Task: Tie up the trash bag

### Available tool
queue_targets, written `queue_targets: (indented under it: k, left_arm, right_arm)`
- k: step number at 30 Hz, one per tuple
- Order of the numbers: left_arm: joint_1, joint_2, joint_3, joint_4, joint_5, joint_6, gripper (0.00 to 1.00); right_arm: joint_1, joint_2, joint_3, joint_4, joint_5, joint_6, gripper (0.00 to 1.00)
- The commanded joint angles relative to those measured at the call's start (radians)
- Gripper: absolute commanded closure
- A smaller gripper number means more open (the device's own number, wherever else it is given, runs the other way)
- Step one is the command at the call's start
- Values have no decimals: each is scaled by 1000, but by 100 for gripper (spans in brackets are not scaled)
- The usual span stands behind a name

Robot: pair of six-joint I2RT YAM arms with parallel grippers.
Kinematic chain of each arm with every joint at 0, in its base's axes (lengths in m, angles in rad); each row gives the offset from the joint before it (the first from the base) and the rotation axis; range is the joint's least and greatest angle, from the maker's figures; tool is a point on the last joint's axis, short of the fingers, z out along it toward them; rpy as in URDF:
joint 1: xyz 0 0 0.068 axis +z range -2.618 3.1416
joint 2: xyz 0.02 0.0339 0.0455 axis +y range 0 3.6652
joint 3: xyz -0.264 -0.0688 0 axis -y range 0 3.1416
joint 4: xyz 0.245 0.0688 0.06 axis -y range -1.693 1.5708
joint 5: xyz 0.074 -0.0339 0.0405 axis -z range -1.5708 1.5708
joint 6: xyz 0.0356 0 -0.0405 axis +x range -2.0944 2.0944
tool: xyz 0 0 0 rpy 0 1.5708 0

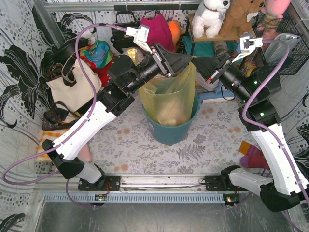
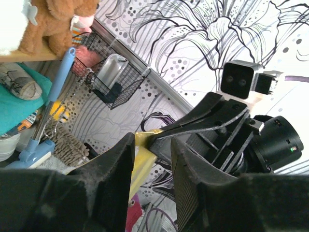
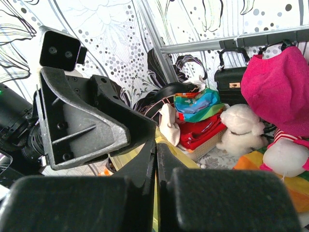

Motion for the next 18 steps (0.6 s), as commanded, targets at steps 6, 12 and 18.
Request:
queue_targets:
  k: [6,12,18]
  left_arm:
    - [3,-28,10,23,-66,-14,52]
    - [4,-9,18,39,-31,-32,54]
    - [16,1,9,43,-22,-55,55]
  right_arm:
    - [4,-27,-9,57,-10,16,100]
    - [2,-22,-10,64,-13,21,100]
    - [4,-27,-14,66,-10,22,100]
